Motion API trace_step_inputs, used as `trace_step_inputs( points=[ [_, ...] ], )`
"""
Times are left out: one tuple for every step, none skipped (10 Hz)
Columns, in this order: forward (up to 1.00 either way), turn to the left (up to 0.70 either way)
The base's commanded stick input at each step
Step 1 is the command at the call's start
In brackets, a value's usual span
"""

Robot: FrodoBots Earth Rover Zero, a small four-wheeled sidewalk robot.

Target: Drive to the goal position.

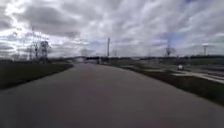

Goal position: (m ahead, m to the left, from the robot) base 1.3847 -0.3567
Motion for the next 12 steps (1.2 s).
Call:
trace_step_inputs(
  points=[
    [0.98, 0.02],
    [0.98, 0.02],
    [0.98, 0.03],
    [0.98, 0.03],
    [0.98, 0.02],
    [0.98, 0.02],
    [0.98, 0.02],
    [0.98, 0.03],
    [0.97, 0.02],
    [0.97, 0.05],
    [0.97, 0.07],
    [0.97, 0.09]
  ],
)
